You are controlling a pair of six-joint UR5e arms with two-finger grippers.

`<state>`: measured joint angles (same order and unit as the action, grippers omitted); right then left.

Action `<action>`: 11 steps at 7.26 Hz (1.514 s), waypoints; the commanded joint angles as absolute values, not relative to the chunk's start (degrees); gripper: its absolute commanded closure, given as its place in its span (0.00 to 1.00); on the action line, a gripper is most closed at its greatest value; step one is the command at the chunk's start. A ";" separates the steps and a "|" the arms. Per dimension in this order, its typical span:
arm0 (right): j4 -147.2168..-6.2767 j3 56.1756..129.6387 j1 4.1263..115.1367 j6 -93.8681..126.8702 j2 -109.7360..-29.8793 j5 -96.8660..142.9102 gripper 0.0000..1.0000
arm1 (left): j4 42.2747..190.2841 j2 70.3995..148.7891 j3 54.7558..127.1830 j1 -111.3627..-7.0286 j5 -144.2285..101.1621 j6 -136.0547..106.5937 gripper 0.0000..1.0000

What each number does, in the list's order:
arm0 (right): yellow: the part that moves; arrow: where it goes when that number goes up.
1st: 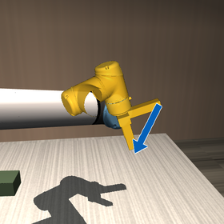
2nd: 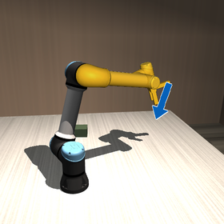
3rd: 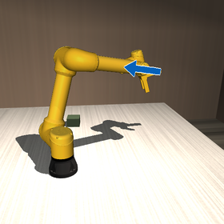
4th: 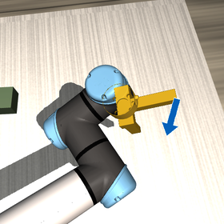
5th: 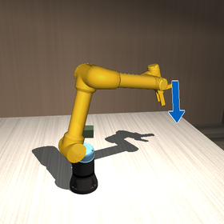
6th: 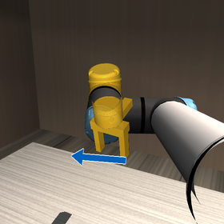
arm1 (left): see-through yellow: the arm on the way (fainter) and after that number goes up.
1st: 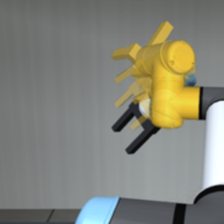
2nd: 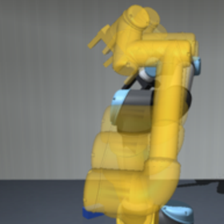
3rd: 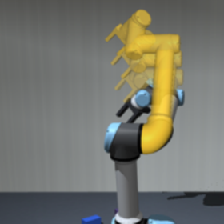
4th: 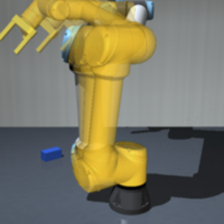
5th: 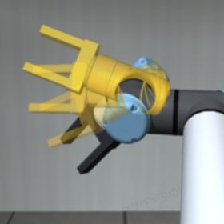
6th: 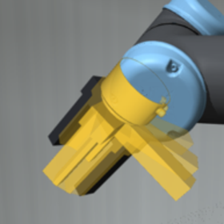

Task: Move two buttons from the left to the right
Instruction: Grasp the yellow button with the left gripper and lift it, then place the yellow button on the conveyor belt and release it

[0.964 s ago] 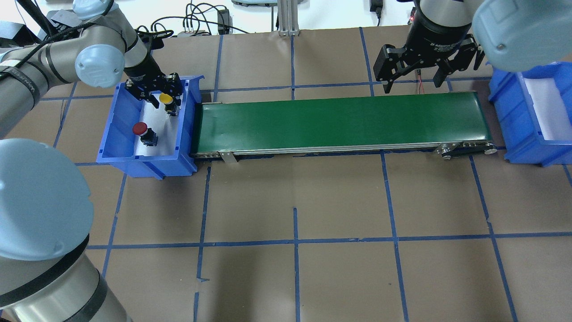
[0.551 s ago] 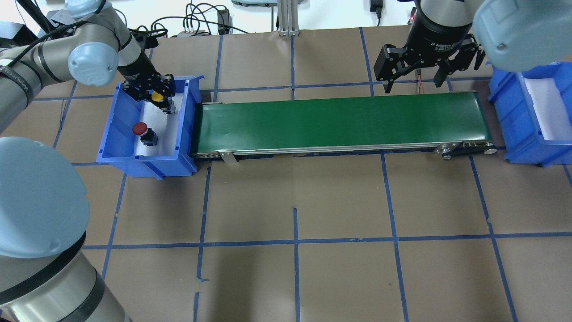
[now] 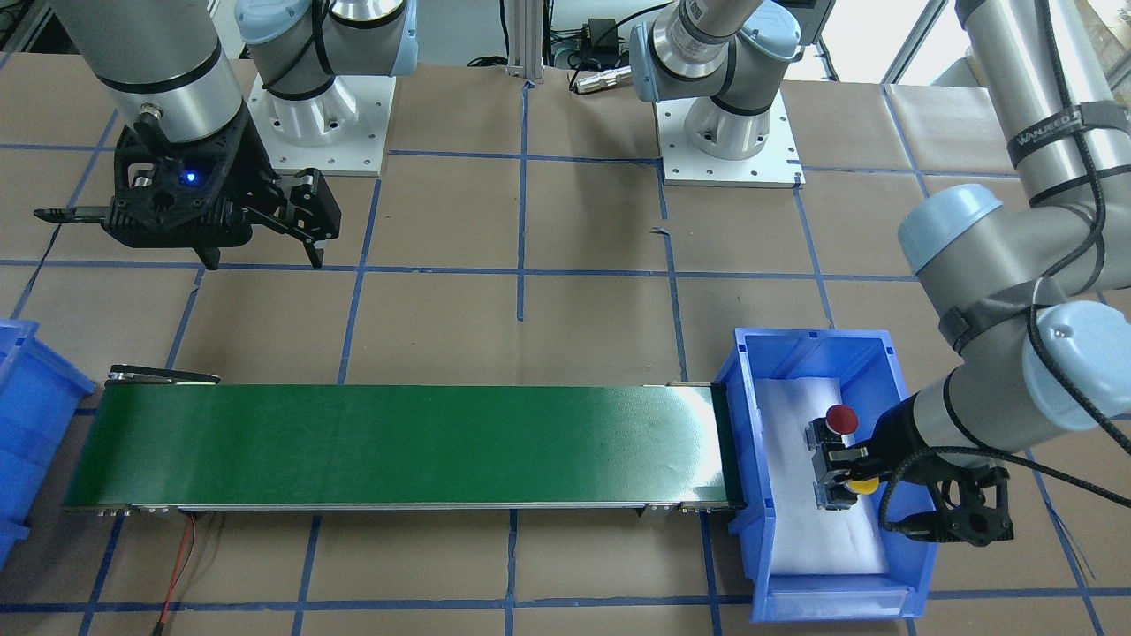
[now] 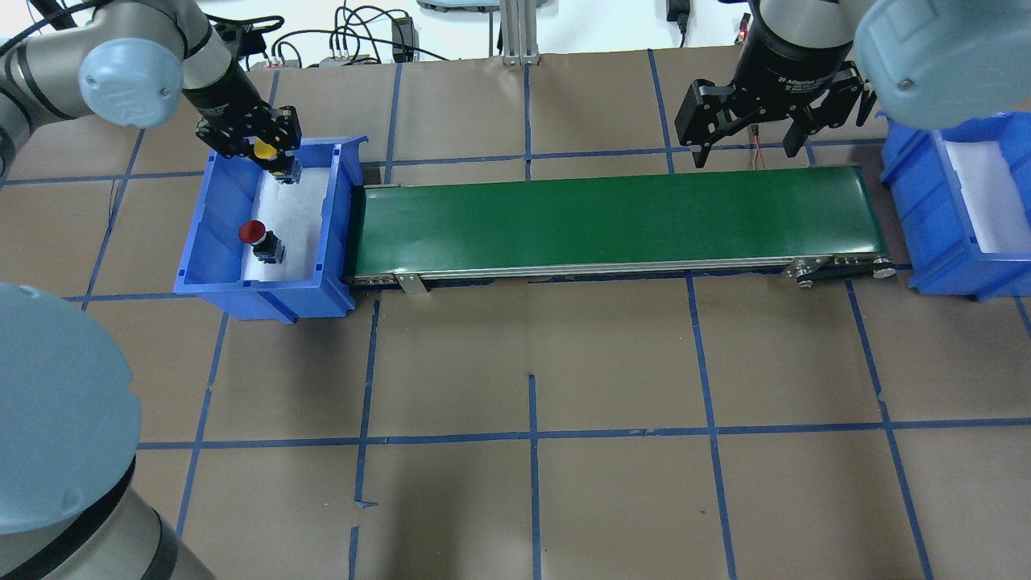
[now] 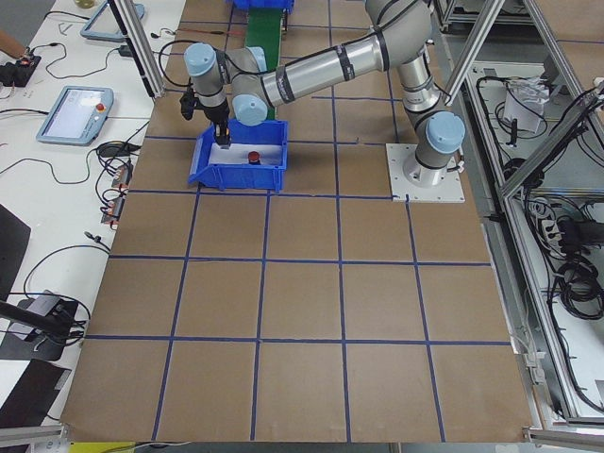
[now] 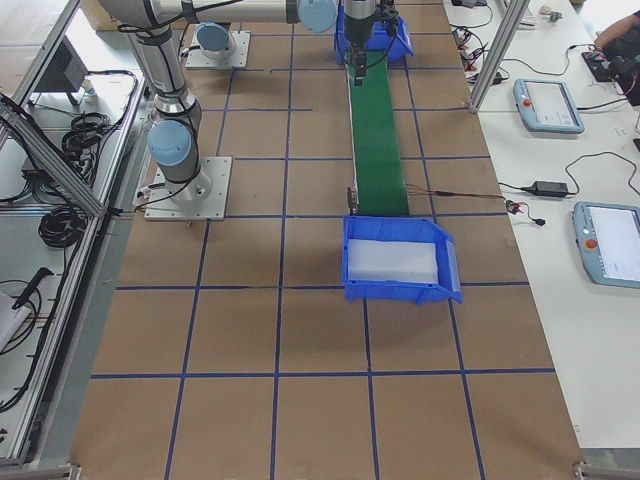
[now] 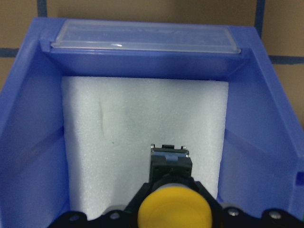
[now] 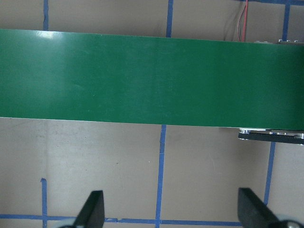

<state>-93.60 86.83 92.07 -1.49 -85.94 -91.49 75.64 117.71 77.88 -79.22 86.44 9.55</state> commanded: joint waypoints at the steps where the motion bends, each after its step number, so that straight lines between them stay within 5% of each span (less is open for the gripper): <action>1: -93.86 86.84 91.76 -1.58 -85.87 -91.49 0.00 | 79.87 111.30 77.78 -83.29 89.01 9.06 0.77; 11: -93.25 85.87 90.53 -1.76 -86.31 -88.24 0.00 | 73.74 118.74 81.12 -96.15 88.51 -9.94 0.75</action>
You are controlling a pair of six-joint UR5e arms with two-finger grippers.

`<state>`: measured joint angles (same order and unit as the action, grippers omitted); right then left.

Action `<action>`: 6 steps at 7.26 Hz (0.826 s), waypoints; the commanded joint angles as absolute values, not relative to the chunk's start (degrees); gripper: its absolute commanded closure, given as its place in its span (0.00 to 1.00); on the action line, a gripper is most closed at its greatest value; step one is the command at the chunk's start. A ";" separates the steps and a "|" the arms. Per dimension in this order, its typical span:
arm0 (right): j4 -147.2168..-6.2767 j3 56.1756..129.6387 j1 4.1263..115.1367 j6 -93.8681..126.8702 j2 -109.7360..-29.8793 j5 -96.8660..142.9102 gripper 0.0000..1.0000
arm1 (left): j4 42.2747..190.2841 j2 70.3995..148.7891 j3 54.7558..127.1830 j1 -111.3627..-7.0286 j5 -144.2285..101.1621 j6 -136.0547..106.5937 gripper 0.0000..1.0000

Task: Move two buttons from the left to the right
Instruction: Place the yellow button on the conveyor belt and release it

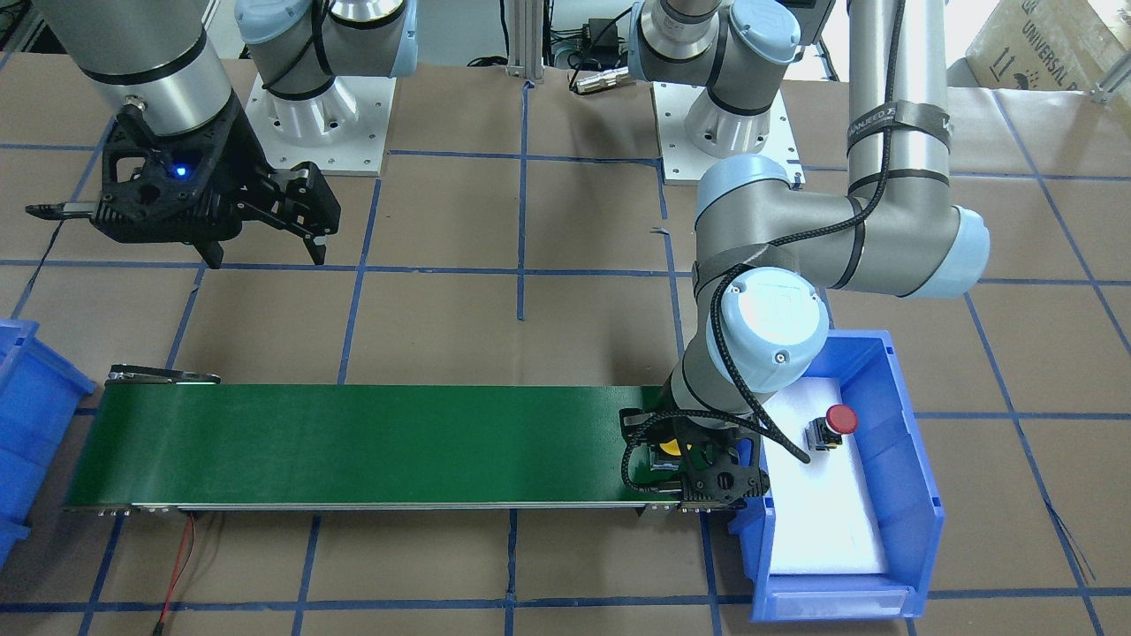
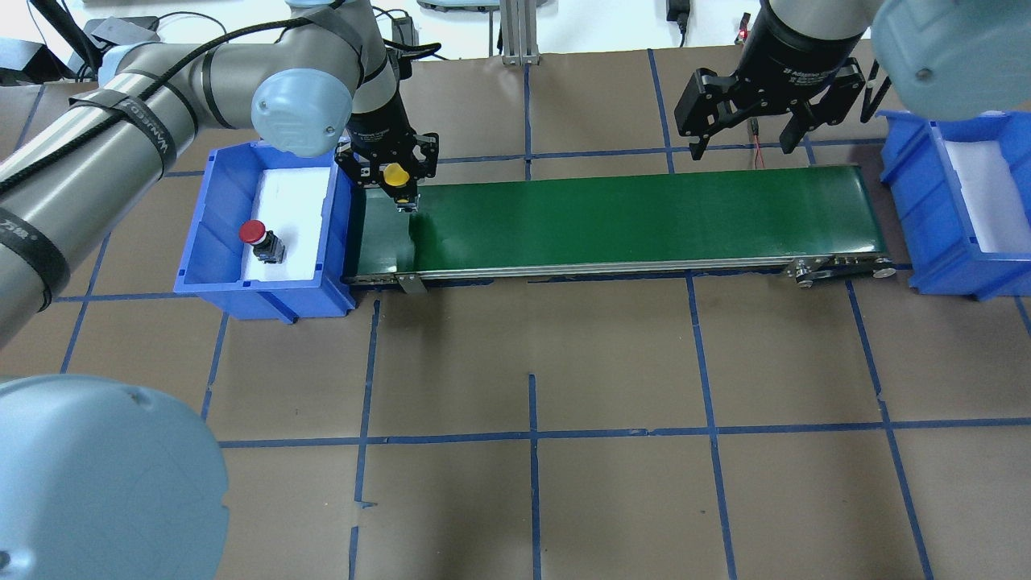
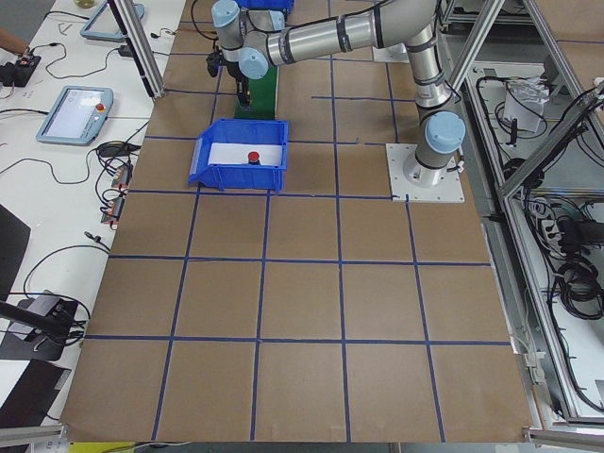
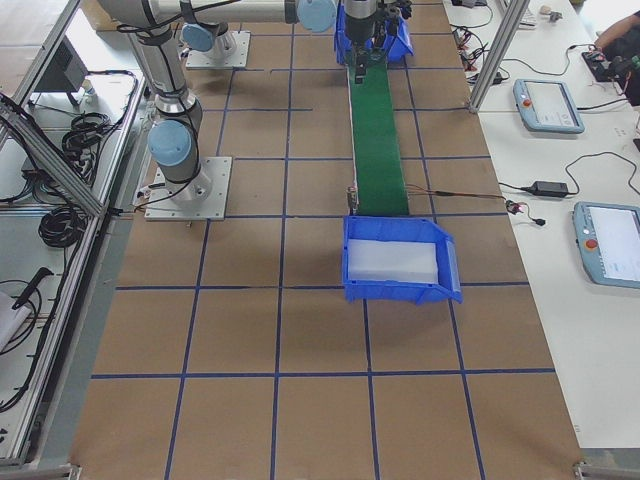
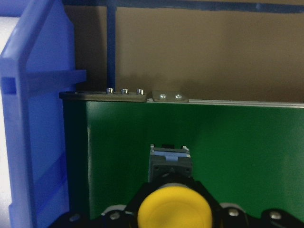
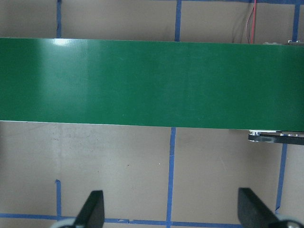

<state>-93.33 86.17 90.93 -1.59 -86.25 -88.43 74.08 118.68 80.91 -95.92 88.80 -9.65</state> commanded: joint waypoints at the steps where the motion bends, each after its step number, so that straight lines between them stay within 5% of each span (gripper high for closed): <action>1: -91.16 85.70 90.53 -1.76 -86.40 -88.24 0.00 | 73.83 119.44 81.30 -96.94 88.51 -11.32 0.73; 3: -88.59 85.08 90.35 -1.58 -86.48 -88.07 0.00 | 73.74 120.49 81.12 -98.34 88.68 -11.69 0.61; 4: -88.68 85.25 90.35 -1.76 -86.22 -87.98 0.00 | 73.83 120.76 81.30 -98.61 89.03 -12.30 0.19; 5: -88.94 85.08 90.18 -1.84 -86.05 -88.07 0.00 | 73.83 120.24 80.95 -98.87 88.51 -15.09 0.00; 6: -88.95 85.08 90.09 -1.93 -85.87 -87.98 0.00 | 73.92 119.28 80.08 -98.79 88.24 -15.20 0.00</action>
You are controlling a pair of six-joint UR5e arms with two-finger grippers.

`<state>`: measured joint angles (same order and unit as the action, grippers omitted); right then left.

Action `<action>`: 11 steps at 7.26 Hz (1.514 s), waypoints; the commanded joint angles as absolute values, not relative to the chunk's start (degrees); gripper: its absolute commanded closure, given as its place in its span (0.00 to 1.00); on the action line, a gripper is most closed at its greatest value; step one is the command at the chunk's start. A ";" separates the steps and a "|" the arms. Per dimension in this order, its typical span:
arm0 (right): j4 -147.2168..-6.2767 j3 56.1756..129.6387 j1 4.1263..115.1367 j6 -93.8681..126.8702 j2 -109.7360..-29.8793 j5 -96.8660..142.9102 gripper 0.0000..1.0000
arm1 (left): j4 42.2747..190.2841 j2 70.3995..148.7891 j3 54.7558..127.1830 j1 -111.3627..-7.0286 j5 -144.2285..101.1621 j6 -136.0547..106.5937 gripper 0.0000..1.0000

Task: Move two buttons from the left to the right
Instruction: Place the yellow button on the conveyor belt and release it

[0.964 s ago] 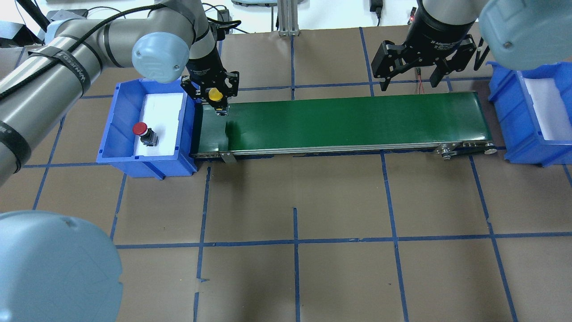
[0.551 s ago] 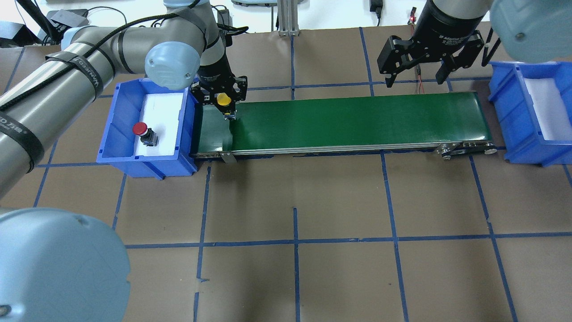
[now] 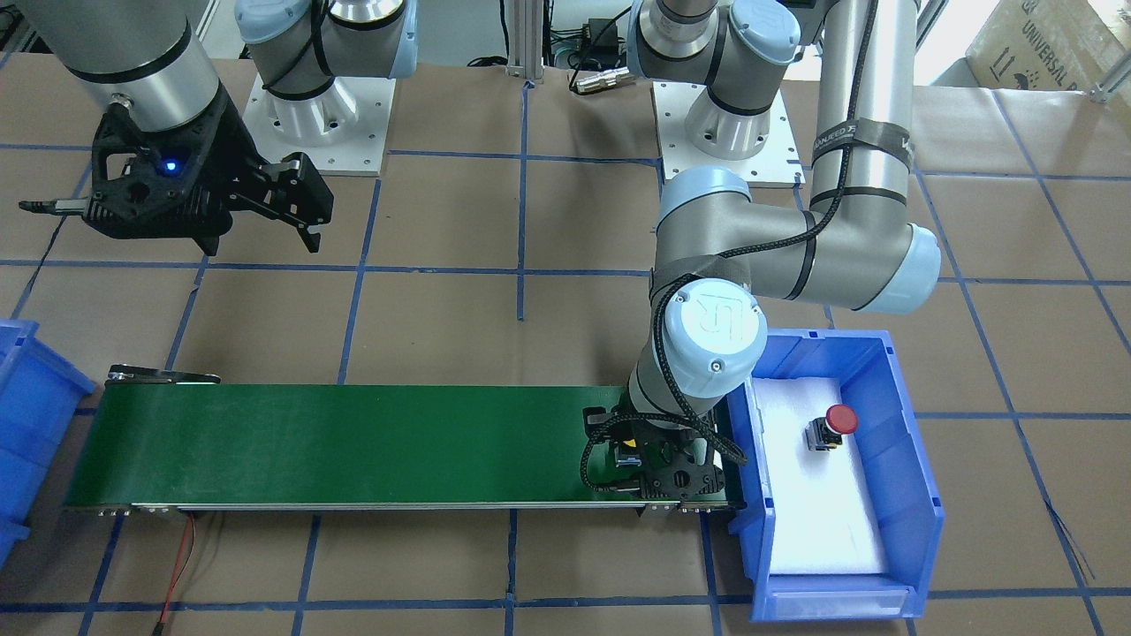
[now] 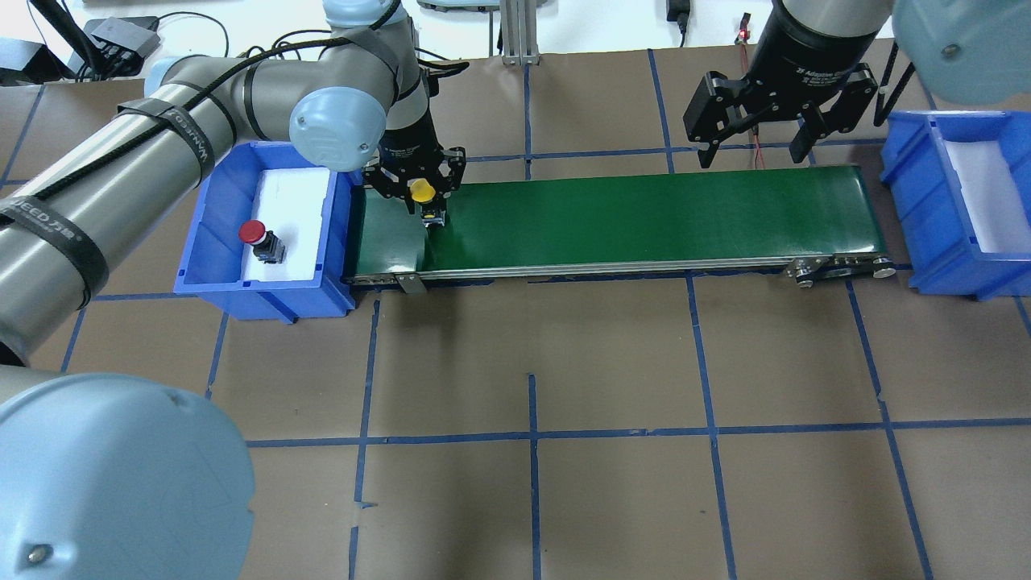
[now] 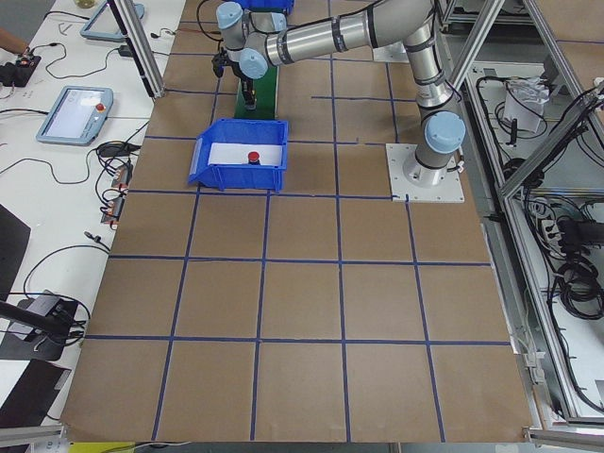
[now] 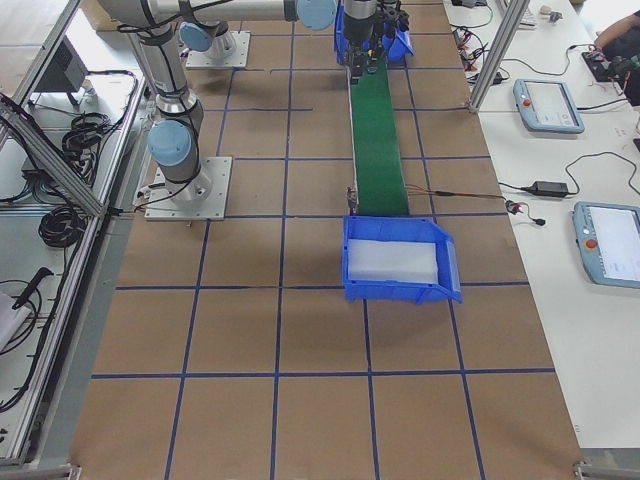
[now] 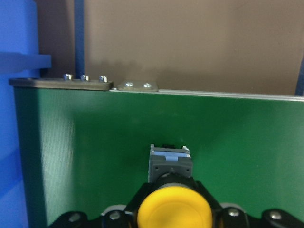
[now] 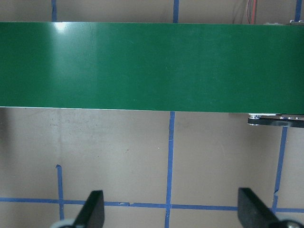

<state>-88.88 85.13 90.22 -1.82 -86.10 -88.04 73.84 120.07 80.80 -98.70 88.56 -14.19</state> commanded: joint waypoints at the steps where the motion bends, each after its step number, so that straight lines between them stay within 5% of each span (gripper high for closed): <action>1: -88.95 84.73 89.74 -2.19 -85.96 -87.98 0.00 | 73.92 118.40 79.81 -98.35 86.76 -15.21 0.00; 7: -88.42 84.64 87.99 -5.34 -85.70 -87.89 0.00 | 76.20 112.94 78.92 -80.81 88.94 1.56 0.00; 11: -89.12 85.34 83.07 -30.35 -85.61 -87.98 0.00 | 71.89 111.98 88.84 -76.20 88.94 10.37 0.00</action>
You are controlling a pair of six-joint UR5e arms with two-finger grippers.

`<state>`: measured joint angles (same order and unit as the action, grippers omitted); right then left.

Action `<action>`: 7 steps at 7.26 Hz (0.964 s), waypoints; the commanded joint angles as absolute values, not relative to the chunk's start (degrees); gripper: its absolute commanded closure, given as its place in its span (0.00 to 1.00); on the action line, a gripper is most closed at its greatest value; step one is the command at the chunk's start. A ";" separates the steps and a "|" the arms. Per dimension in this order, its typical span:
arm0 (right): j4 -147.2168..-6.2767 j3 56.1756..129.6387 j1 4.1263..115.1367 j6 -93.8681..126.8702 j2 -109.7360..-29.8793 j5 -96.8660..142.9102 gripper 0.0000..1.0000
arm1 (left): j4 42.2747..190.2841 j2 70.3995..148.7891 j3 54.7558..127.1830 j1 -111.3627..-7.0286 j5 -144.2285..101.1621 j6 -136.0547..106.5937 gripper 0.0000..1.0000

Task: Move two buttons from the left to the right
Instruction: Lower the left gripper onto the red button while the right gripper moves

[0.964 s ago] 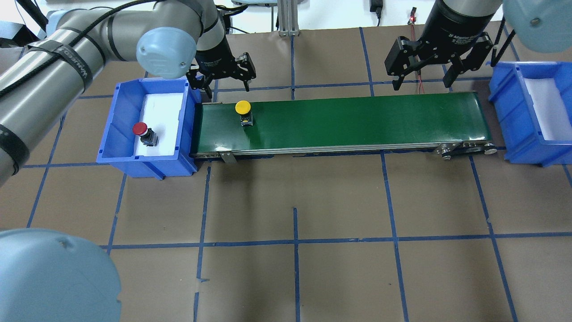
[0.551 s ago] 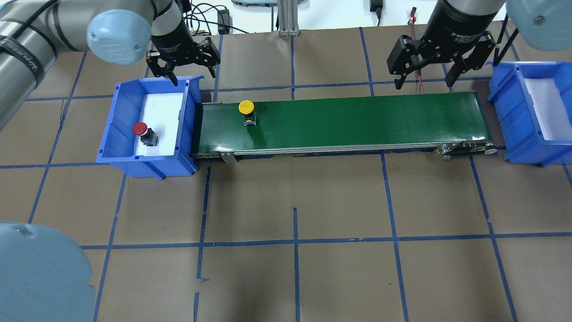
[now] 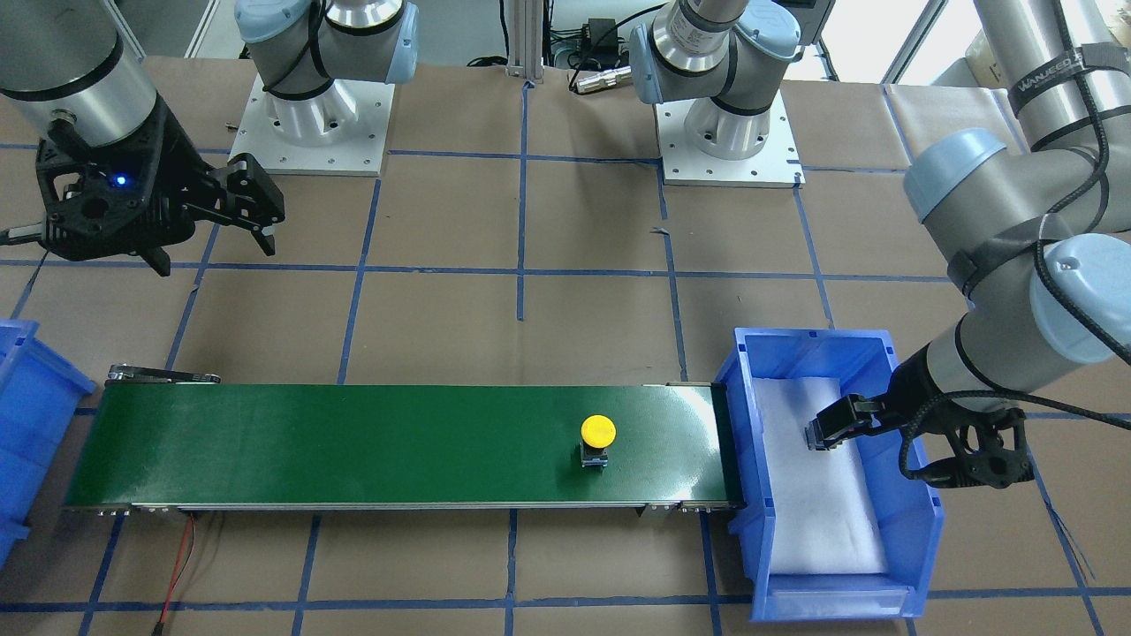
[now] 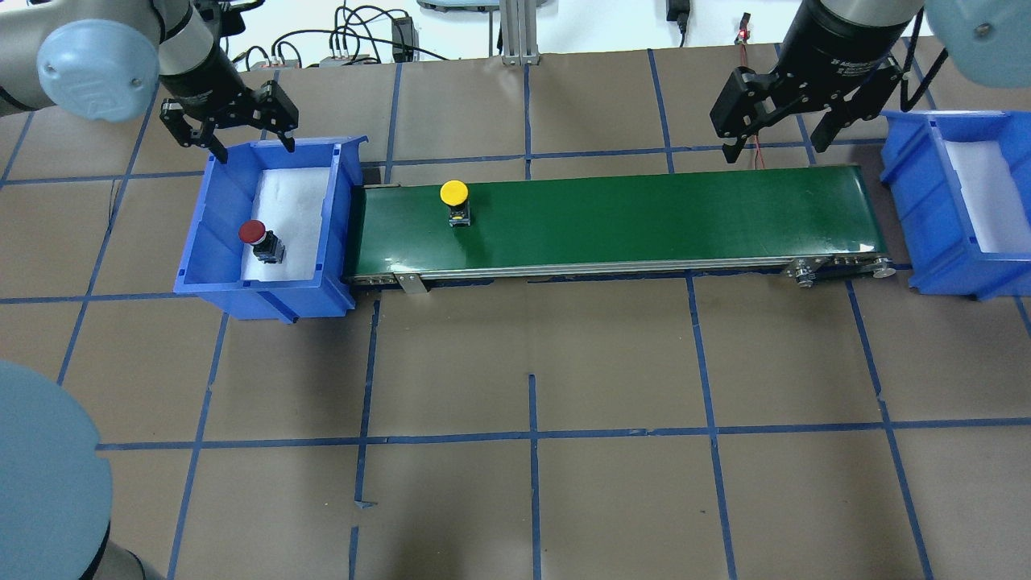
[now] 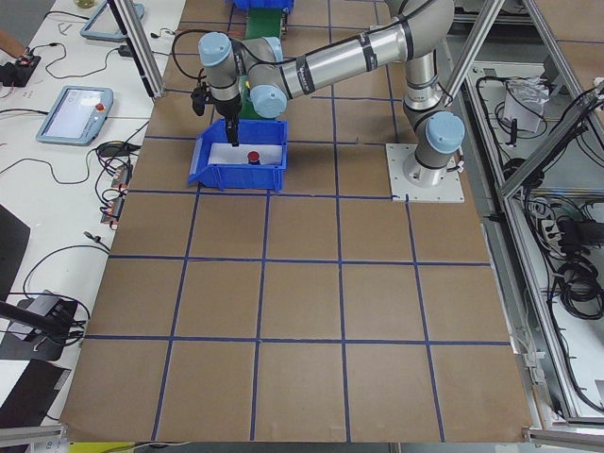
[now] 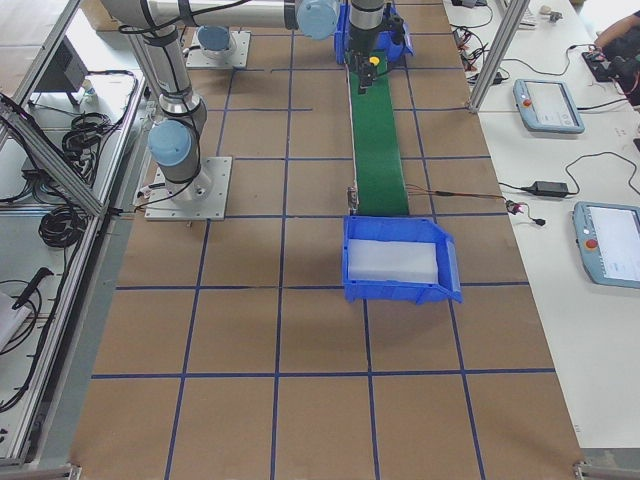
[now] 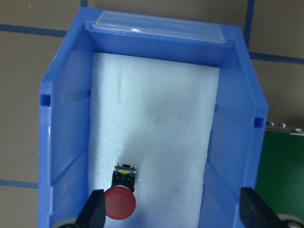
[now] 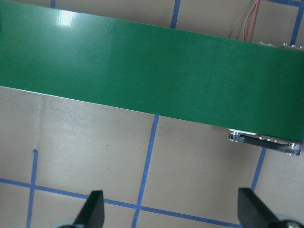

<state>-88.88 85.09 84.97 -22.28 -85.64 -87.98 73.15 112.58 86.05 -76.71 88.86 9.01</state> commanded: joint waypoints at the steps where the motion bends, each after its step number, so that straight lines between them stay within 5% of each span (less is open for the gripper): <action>1: -89.82 85.34 82.19 -39.02 -85.43 -88.67 0.00 | 71.37 111.62 91.55 -76.20 88.86 10.81 0.00; 5: -100.70 88.23 76.99 -68.59 -82.97 -88.68 0.00 | 69.35 112.84 93.79 -76.03 89.21 10.99 0.02; 7: -106.23 93.39 75.25 -84.82 -82.97 -88.07 0.02 | 68.56 113.64 94.66 -76.20 90.97 10.99 0.11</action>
<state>-102.77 89.92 76.43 -74.93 -82.94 -88.35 69.11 113.06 94.36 -76.13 90.31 11.01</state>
